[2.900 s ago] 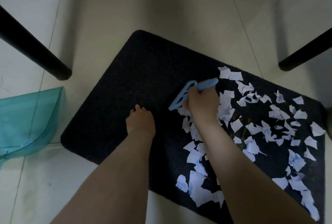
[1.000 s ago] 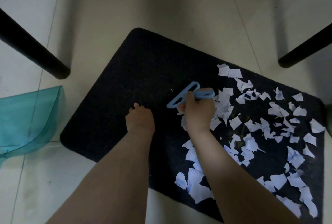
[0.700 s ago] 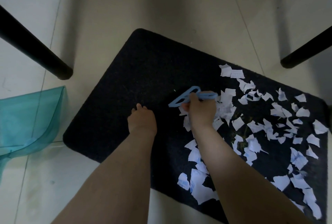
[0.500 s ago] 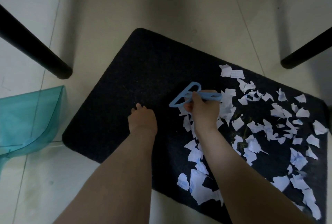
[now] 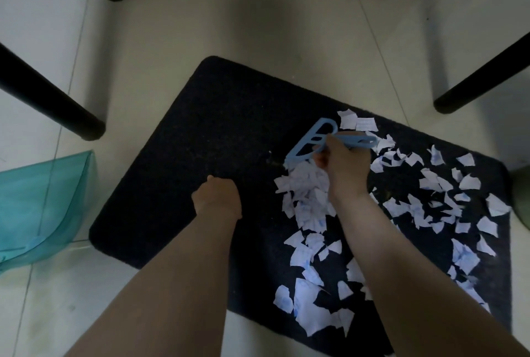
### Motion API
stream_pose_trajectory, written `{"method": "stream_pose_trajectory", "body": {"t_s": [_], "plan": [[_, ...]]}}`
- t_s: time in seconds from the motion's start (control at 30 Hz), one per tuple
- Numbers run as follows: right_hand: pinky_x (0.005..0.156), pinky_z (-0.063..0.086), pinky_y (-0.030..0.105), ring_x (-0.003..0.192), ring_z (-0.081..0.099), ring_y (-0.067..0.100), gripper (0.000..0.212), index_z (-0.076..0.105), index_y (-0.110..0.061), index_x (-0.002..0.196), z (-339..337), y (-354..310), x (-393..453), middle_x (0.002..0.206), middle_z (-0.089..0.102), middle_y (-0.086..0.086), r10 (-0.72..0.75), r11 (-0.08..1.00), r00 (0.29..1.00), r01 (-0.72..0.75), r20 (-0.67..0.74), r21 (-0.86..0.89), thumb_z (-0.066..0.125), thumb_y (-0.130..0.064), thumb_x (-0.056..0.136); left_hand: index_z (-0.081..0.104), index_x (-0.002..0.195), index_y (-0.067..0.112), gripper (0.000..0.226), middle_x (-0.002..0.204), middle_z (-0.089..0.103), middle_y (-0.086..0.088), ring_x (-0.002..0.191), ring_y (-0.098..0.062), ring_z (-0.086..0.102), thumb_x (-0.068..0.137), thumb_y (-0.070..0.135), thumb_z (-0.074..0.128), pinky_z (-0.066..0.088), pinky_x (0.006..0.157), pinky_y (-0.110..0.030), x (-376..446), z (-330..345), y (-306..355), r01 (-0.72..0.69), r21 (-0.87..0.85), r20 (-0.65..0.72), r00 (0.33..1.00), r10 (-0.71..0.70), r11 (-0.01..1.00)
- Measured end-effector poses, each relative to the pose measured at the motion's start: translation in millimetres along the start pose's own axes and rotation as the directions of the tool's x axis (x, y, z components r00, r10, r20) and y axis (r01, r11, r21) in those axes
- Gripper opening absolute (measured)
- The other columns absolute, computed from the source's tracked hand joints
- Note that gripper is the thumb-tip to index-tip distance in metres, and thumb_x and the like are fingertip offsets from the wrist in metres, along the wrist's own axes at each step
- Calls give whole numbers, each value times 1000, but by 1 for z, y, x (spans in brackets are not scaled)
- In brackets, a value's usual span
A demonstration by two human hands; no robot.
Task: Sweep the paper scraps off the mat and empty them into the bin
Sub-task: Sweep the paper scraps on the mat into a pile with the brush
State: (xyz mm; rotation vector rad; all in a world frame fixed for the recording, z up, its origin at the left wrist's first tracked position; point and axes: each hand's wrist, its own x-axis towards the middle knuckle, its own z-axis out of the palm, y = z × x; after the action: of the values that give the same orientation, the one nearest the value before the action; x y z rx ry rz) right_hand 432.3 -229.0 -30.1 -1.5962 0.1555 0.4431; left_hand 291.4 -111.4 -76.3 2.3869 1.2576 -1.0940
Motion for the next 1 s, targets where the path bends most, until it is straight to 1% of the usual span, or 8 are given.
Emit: {"method": "stream_pose_trajectory", "body": {"t_s": [0.1, 0.2, 0.3, 0.43, 0.53, 0.67, 0.83, 1.0], "plan": [[49, 44, 23, 52, 54, 9, 15, 54, -11, 74, -21, -19, 17, 67, 60, 7, -86, 990, 996, 86, 3, -112, 54, -5, 89, 65, 110, 12, 36, 112, 62, -5, 103, -21, 61, 83, 34, 71, 44, 70, -31, 0, -17, 6, 10, -8, -16, 1000, -10, 1000], [58, 44, 25, 61, 56, 9, 11, 60, -11, 86, -45, -29, 39, 72, 62, 0, -251, 877, 968, 235, 18, -419, 51, -15, 92, 61, 118, 11, 36, 121, 57, -8, 107, -23, 58, 88, 29, 65, 47, 76, -33, 6, -27, 22, -1, -1, -121, 993, 1, 1000], [58, 35, 22, 72, 60, 19, 26, 64, -9, 100, -66, -36, 62, 81, 66, 5, -447, 520, 887, 366, 119, -772, 45, -26, 96, 41, 138, 10, 62, 143, 34, -11, 120, -27, 48, 86, 30, 67, 48, 88, -38, 15, -32, 37, -47, 7, -148, 988, 47, 999], [63, 35, 29, 80, 62, 36, 30, 63, -11, 112, -76, -50, 95, 88, 67, 17, -504, 182, 821, 403, 266, -897, 41, -27, 98, 26, 148, 10, 86, 151, 23, -10, 128, -29, 41, 80, 33, 73, 45, 95, -43, 28, -34, 53, -59, 24, -76, 995, 61, 998], [65, 35, 29, 85, 60, 34, 28, 64, -16, 114, -76, -54, 121, 97, 67, 16, -459, 148, 832, 416, 310, -897, 43, -25, 98, 17, 151, 8, 100, 157, 11, -13, 136, -32, 34, 76, 36, 77, 43, 102, -44, 34, -31, 62, -31, 17, -31, 999, 31, 999], [65, 32, 25, 89, 61, 30, 28, 65, -22, 116, -70, -46, 149, 102, 68, 11, -393, 142, 858, 412, 331, -900, 46, -19, 96, 19, 151, 6, 86, 158, 7, -15, 139, -35, 28, 85, 32, 68, 39, 105, -45, 36, -30, 69, 3, -6, -52, 999, -3, 1000], [74, 50, 38, 90, 62, 35, 25, 67, -14, 109, -64, -42, 144, 100, 69, 16, -290, 159, 875, 444, 388, -882, 46, -18, 97, 27, 147, 4, 74, 154, 18, -17, 138, -37, 30, 89, 28, 64, 39, 106, -45, 40, -28, 73, 7, 22, -68, 998, -5, 1000], [65, 38, 28, 92, 61, 32, 26, 65, -13, 111, -73, -40, 119, 102, 67, 14, -210, 94, 859, 493, 467, -865, 45, -22, 97, 29, 148, 8, 75, 156, 17, -16, 138, -33, 31, 87, 30, 66, 41, 102, -45, 50, -24, 74, 6, 50, -68, 998, -3, 999]]}}
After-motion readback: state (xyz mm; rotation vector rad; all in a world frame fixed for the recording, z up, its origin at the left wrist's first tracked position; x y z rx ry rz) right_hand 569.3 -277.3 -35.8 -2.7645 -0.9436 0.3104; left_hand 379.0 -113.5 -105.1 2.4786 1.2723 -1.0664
